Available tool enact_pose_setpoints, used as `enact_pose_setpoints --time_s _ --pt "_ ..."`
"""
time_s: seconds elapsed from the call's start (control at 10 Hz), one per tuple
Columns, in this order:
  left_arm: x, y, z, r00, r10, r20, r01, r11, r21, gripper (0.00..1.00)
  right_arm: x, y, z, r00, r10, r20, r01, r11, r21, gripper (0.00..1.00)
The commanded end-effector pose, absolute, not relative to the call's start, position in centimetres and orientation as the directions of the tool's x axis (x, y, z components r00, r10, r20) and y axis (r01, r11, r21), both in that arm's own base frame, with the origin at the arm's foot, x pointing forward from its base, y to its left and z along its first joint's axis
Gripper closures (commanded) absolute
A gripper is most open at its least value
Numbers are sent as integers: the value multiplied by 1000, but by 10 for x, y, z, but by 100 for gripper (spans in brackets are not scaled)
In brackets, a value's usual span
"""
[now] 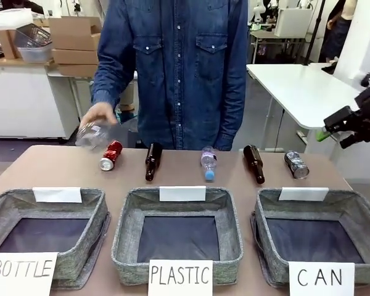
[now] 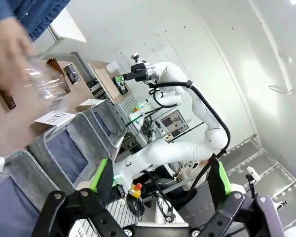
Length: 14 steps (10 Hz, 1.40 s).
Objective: Sort the can waste into the basket.
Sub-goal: Pick up the can waste from the table and place it in the right Fabric basket.
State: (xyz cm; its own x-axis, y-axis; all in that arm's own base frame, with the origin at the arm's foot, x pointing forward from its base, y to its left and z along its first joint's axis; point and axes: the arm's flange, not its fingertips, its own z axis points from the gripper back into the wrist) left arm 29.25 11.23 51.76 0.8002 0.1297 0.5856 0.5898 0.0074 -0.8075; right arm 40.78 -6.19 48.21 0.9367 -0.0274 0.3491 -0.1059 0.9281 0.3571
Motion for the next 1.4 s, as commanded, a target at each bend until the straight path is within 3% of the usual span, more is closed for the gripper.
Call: enact_pose_setpoints --time_s 0.0,0.1,0.3,0.4,0.7,1.1,1.3 --pt "291 113 520 787 120 606 610 1 -792 0 387 -77 503 933 -174 316 -31 835 549 0" --pt "291 113 520 787 120 606 610 1 -792 0 408 -62 482 937 -27 349 -106 928 357 0" --pt "291 113 520 787 120 606 610 1 -792 0 401 -76 485 940 -76 333 -73 908 413 0" --pt "291 113 520 787 120 606 610 1 -792 0 409 -70 484 932 -79 354 -60 928 367 0" --pt "291 113 520 787 120 606 610 1 -792 0 477 -59 448 964 -82 254 2 953 302 0" --pt "291 113 520 787 120 606 610 1 -792 0 561 -50 366 958 -151 245 131 987 99 0" --pt "291 113 520 787 120 606 610 1 -792 0 583 -46 335 951 -159 263 139 986 94 0"
